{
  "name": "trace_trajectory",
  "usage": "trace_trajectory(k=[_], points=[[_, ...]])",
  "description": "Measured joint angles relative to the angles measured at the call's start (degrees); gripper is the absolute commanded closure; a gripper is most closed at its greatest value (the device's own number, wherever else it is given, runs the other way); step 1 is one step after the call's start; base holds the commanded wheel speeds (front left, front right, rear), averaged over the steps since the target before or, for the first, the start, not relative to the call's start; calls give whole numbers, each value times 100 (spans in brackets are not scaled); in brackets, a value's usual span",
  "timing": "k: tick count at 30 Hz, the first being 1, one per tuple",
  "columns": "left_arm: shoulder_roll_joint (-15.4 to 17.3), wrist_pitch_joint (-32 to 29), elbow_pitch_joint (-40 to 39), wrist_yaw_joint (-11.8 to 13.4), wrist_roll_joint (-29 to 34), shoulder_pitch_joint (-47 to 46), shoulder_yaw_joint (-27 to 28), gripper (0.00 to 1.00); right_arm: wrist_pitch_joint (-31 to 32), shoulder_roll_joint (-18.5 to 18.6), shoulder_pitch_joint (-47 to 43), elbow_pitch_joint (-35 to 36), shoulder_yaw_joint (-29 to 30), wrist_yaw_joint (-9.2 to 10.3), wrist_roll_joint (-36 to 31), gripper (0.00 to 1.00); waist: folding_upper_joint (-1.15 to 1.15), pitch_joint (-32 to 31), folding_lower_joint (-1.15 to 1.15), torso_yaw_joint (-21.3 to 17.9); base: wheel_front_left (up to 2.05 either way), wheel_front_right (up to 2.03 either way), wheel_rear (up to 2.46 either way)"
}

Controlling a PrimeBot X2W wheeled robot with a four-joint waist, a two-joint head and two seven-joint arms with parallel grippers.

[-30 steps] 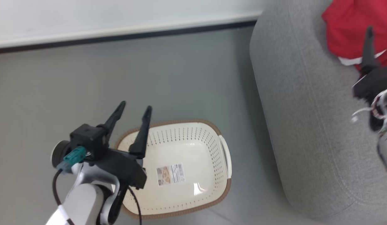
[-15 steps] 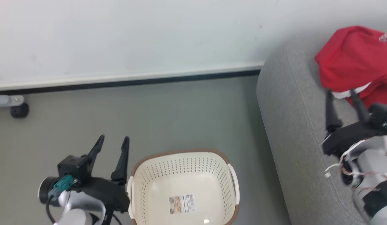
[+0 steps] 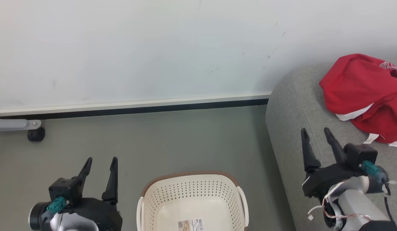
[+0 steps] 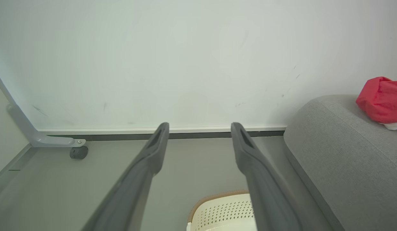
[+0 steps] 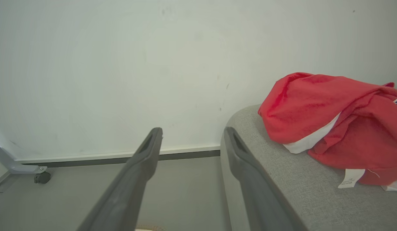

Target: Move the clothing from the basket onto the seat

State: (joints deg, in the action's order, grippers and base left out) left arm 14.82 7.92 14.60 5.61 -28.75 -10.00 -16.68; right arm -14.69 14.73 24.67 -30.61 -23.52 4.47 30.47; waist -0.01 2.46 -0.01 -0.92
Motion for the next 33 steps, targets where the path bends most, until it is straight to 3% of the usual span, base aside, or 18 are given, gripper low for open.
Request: trace_trajectory(k=[21,33], points=[[-73,327,76,73,43,456,86,0,0,-208,-699,497,180,164,-444,0,1,-258,1,-80,0,0,0],[-138,336,14,96,116,471,23,0,0,-269,-910,554,261,165,-577,0,1,-308,1,184,0,0,0]])
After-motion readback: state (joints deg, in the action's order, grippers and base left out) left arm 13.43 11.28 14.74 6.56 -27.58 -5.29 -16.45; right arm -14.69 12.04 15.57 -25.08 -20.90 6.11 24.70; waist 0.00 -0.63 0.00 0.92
